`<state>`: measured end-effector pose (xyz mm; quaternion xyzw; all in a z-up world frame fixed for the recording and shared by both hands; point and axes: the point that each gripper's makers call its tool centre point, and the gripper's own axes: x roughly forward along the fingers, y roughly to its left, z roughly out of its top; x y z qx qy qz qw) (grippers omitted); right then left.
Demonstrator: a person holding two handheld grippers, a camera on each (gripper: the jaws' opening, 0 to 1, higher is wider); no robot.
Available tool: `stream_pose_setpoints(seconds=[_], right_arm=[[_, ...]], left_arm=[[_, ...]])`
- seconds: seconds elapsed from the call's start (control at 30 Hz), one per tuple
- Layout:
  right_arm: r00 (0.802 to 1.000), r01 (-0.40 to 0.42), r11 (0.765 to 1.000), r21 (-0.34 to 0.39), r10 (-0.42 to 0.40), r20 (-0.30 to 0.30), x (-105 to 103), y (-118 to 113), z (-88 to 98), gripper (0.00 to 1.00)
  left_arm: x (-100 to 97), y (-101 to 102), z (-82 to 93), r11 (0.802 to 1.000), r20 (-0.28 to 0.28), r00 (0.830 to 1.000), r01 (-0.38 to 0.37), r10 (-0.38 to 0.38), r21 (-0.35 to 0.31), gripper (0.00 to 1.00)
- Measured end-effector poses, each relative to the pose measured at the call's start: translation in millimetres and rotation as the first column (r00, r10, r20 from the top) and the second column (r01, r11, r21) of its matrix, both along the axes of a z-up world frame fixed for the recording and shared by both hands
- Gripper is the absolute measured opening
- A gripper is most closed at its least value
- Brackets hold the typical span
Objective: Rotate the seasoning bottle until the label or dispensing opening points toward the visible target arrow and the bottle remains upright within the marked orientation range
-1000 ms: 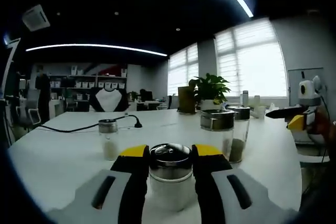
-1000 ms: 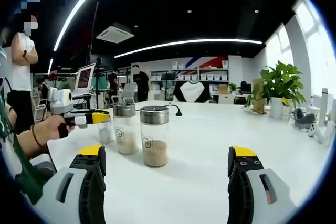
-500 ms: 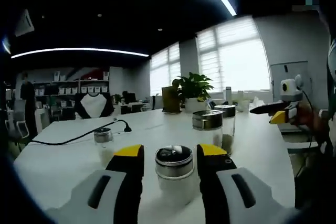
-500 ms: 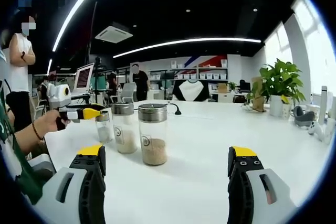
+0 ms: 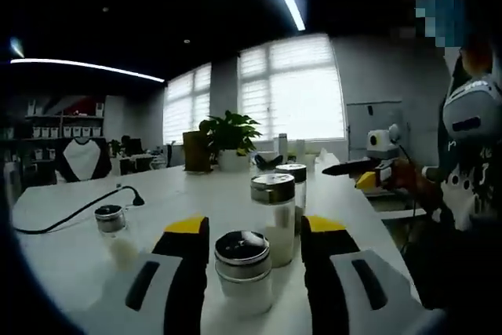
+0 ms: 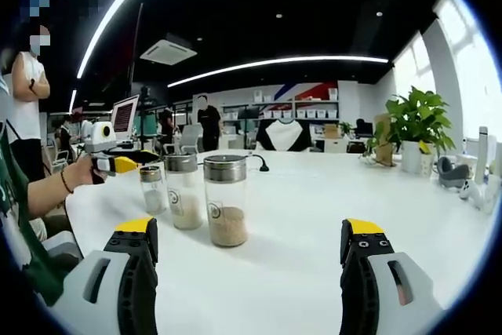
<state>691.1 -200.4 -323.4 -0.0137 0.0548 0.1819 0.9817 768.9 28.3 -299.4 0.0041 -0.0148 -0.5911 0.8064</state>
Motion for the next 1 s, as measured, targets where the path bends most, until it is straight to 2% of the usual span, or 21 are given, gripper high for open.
stream_pose_setpoints(seconds=[0.13,0.2,0.33,0.43,0.53,0.7,0.77,0.83,0.87,1.0], right_arm=[[1.000,-0.004,1.000,0.001,0.004,-0.002,0,2,-0.7,0.99],[1.000,-0.008,1.000,0.000,0.008,-0.004,0,4,-1.3,0.99],[1.000,-0.015,1.000,0.000,0.015,-0.005,0,7,-1.3,0.99],[1.000,-0.017,1.000,0.000,0.017,-0.007,-1,7,-1.1,0.99],[1.000,-0.014,1.000,-0.002,0.014,-0.003,-1,6,0.2,0.99],[1.000,-0.008,1.000,-0.003,0.008,-0.001,-2,4,1.4,0.99],[1.000,-0.008,1.000,-0.004,0.008,0.000,-2,4,1.5,0.99],[1.000,-0.008,1.000,-0.004,0.008,0.000,-2,4,1.7,0.99],[1.000,-0.009,1.000,-0.005,0.009,0.000,-2,5,1.9,0.99],[1.000,-0.013,1.000,-0.008,0.013,-0.003,-2,6,1.2,0.99]], left_arm=[[6.5,0,-13.2,0.996,-0.032,0.999,0.042,-0.040,0.074,0.52],[3.9,-8,-14.2,0.996,-0.050,0.997,0.055,-0.051,0.073,0.53],[8.9,-9,-14.5,0.995,-0.087,0.993,0.082,-0.077,0.053,0.53],[12.0,-12,-19.5,0.993,-0.118,0.990,0.091,-0.082,0.070,0.53],[11.4,-12,-19.3,0.993,-0.107,0.990,0.096,-0.088,0.074,0.50],[7.9,-15,-23.0,0.989,-0.125,0.987,0.117,-0.105,0.092,0.43],[4.2,-16,-26.3,0.984,-0.096,0.989,0.128,-0.117,0.124,0.40],[0.4,-18,-27.6,0.981,-0.094,0.987,0.144,-0.132,0.132,0.34],[-0.5,-18,-28.9,0.980,-0.093,0.988,0.136,-0.124,0.147,0.34],[-0.2,-19,-29.2,0.982,-0.104,0.987,0.135,-0.122,0.130,0.34]])
